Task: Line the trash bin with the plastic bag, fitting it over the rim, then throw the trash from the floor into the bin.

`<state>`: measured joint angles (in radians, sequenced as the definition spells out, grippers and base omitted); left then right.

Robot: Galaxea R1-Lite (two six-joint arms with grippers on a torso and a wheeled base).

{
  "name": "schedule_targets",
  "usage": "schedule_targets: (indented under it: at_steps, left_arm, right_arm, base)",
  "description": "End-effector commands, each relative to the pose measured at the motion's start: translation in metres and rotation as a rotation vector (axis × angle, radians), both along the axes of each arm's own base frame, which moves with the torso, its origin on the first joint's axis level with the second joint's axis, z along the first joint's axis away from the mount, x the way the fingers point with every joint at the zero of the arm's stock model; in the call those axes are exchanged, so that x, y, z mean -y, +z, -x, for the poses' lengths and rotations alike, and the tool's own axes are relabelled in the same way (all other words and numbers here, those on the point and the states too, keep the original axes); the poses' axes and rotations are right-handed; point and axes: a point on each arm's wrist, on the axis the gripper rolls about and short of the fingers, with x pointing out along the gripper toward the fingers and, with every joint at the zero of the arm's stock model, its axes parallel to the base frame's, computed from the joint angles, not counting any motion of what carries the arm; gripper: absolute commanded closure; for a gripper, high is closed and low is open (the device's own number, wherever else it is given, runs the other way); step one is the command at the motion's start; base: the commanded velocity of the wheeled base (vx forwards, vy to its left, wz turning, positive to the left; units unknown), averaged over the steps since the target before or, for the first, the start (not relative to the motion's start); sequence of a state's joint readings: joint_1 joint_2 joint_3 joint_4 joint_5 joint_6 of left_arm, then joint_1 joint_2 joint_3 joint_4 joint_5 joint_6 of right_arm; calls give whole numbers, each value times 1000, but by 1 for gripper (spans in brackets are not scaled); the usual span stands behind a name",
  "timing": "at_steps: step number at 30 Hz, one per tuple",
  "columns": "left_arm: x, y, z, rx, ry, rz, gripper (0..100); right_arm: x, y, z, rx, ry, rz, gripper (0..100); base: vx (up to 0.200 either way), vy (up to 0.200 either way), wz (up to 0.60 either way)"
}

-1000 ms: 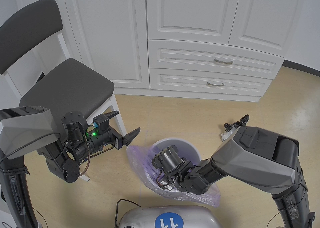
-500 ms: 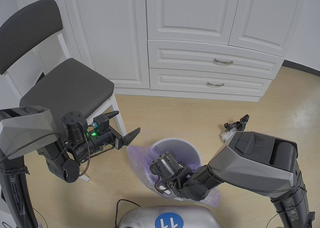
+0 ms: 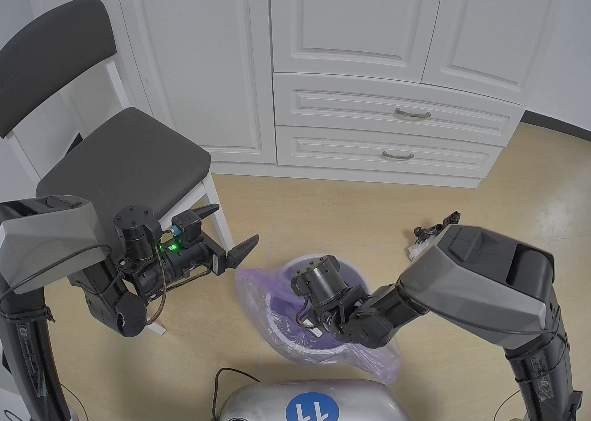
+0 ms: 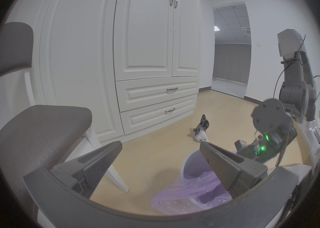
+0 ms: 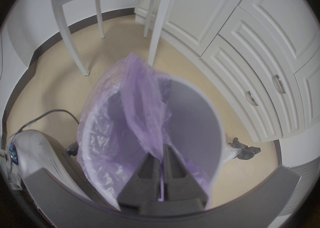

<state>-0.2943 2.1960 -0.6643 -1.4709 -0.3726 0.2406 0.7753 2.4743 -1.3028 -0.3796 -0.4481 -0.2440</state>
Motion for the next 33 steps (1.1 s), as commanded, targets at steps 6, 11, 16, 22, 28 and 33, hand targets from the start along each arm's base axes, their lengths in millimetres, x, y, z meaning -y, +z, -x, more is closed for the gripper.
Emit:
schedule_targets:
  at_steps: [6,11,16,22,28,33]
  left_arm:
    - [0,-1,1,-4,-2,-3,0]
    - [0,-2,1,-7,-2,-4,0]
    - [3,-7,0,-19,-7,-6,0]
    - [5,-10,1,-28,-14,-9,0]
    - [13,-20,2,-27,-30,-11,0]
    - [17,-26,2,-33,-39,-13,0]
  right_arm:
    - [20,31,-33,77,-68,-52,100]
    - [30,23,-65,105,-127,-70,100]
    - [37,7,-97,162,-198,-132,100]
    - [49,-4,-122,270,-245,-170,100]
    - [60,-2,-146,392,-260,-160,100]
    - [57,11,-144,432,-240,-186,0]
  base:
    - [0,0,0]
    - [0,0,0]
    - [0,0,0]
    - [0,0,0]
    - [0,0,0]
    - [0,0,0]
